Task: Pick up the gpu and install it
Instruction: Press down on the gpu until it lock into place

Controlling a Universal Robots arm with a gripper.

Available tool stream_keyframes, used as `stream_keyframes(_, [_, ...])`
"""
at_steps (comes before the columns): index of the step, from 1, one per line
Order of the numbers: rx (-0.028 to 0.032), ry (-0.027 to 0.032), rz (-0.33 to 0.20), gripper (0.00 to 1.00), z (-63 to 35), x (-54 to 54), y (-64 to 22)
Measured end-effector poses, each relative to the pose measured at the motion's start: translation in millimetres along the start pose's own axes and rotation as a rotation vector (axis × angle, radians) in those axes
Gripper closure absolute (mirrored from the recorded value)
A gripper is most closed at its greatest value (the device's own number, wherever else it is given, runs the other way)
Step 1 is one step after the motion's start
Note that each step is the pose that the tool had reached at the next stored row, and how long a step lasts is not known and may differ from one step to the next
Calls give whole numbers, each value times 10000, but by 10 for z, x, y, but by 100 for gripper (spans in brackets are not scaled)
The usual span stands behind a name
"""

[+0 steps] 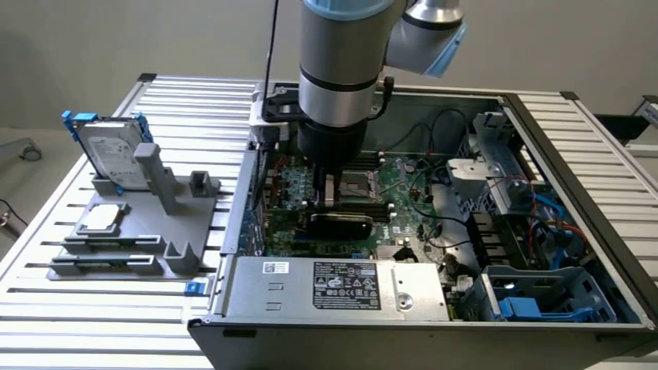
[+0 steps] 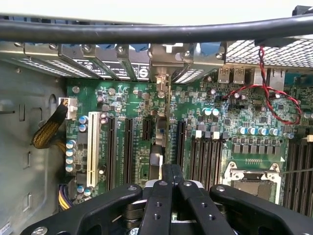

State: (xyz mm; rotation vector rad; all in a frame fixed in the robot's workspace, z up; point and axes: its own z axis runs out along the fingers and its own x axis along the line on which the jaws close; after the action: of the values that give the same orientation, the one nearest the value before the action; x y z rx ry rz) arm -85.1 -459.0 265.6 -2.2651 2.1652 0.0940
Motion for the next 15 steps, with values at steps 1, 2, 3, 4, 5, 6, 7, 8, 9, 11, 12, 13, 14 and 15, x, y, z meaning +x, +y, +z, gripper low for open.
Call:
stream_keyframes(1, [0,0,0,89,0,0,0])
stream_keyframes(2, [2,-3,0,89,-1,-1,0])
stream_keyframes(3, [8,-16,0,89,-10,-2,0])
stream_keyframes(4, [15,-23,0,89,-32,-4,1])
stream_keyframes(5, [7,-11,-1,89,-68,-5,3])
stream_keyframes(6, [5,-8,0,89,-98,-6,6])
stream_keyframes(7, [5,-9,0,89,-119,-7,10])
stream_keyframes(8, [4,-7,1,89,-137,-7,18])
stream_keyframes(9, [3,-6,0,89,-148,-7,28])
stream_keyframes(11, [4,20,0,89,-151,-6,63])
stream_keyframes(12, [2,56,0,89,-151,-6,87])
stream_keyframes(13, [-2,99,2,89,-151,-7,113])
stream_keyframes(14, [-3,135,4,89,-149,-8,137])
stream_keyframes(15, [-5,170,6,89,-149,-9,162])
